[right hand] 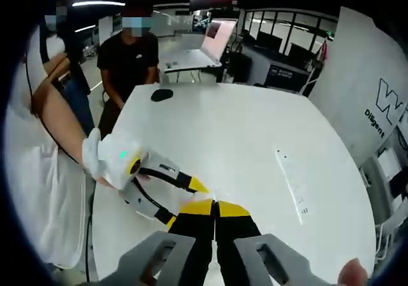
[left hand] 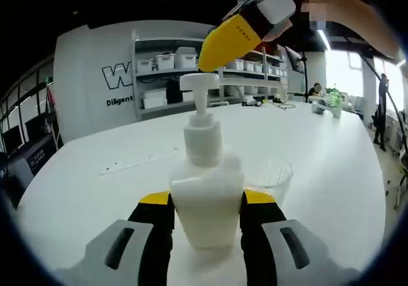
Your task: Hold the bottle steady, press the pump all the way down and release, and repeat the specified number of times to dispense into the cup
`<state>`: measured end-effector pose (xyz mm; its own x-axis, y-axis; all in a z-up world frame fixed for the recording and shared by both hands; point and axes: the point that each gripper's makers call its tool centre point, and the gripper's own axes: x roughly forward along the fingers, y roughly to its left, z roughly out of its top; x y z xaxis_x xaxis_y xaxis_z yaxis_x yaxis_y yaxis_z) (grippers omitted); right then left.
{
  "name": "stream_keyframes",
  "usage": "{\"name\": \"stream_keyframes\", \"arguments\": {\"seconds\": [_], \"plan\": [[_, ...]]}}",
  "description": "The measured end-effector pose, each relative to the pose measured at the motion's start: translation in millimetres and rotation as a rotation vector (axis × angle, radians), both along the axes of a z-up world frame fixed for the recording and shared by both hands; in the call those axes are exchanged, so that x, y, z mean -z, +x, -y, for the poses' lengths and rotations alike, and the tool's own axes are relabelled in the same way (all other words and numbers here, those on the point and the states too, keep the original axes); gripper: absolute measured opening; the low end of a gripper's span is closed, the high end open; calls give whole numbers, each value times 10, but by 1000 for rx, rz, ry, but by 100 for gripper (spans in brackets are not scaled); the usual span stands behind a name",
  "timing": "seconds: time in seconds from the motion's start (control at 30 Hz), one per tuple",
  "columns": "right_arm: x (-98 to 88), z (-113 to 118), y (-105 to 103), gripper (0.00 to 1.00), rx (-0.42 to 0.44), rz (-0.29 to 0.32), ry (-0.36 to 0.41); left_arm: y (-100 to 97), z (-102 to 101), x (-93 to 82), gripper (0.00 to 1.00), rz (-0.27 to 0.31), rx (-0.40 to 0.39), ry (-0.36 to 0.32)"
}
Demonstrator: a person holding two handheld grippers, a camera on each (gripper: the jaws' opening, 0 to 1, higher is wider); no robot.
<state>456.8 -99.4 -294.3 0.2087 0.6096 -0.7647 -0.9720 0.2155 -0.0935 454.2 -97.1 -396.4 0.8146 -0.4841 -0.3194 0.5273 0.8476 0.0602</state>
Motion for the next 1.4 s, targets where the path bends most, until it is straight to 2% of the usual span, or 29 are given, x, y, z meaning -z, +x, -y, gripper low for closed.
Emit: {"name": "stream_keyframes", "arguments": {"seconds": [0.07, 0.1, 0.17, 0.2, 0.23, 0.27, 0.3, 0.33, 0.4, 0.57, 0.6, 0.7, 0.8, 0.83, 0.93, 0.97, 1.07, 1.33, 1.4], "plan": [[7, 12, 0, 0, -58, 28, -50, 0, 1, 3, 39, 1, 1, 1], [15, 13, -17, 0, -13, -23, -68, 0, 1, 4, 39, 0, 1, 0], [12, -3, 5, 0, -34, -18, -81, 2, 1, 4, 39, 0, 1, 2], [17, 14, 4, 0, -39, -43, -108, 4, 2, 4, 39, -1, 2, 3], [19, 13, 18, 0, -44, -42, -137, 5, 5, 3, 39, -2, 2, 0], [24, 18, 9, 0, -22, -65, -154, 6, 5, 3, 39, -2, 2, 6], [24, 14, 6, 0, -42, -65, -175, 6, 4, 3, 39, -4, 1, 4], [25, 5, 27, 0, -81, -36, -209, 7, 4, 4, 39, -5, 1, 5], [33, 6, -2, 0, -73, -57, -238, 8, 3, 3, 39, -5, 1, 3], [37, 8, 8, 0, -80, -63, -263, 6, 5, 4, 39, -6, 1, 4], [39, 13, -6, 0, -104, -57, -275, 6, 6, 5, 39, -6, 1, 3], [40, 28, 2, 0, -73, -82, -277, 1, 9, 4, 39, -5, 2, 3], [41, 24, 6, 0, -94, -69, -279, 0, 10, 5, 39, -7, 2, 3], [43, 34, 7, 0, -71, -87, -282, 1, 8, 5, 39, -6, 3, 4], [46, 29, 4, 0, -78, -86, -285, 1, 8, 7, 39, -7, 3, 6], [48, 26, 0, 0, -111, -75, -302, -1, 9, 8, 39, -7, 4, 6], [49, 34, 14, 0, -76, -100, -310, -1, 10, 9, 39, -8, 4, 8], [53, 34, 1, 0, -98, -100, -329, 1, 9, 12, 39, -11, 2, 10], [58, 26, -13, 0, -104, -107, -357, 1, 11, 13, 39, -13, 6, 11]]}}
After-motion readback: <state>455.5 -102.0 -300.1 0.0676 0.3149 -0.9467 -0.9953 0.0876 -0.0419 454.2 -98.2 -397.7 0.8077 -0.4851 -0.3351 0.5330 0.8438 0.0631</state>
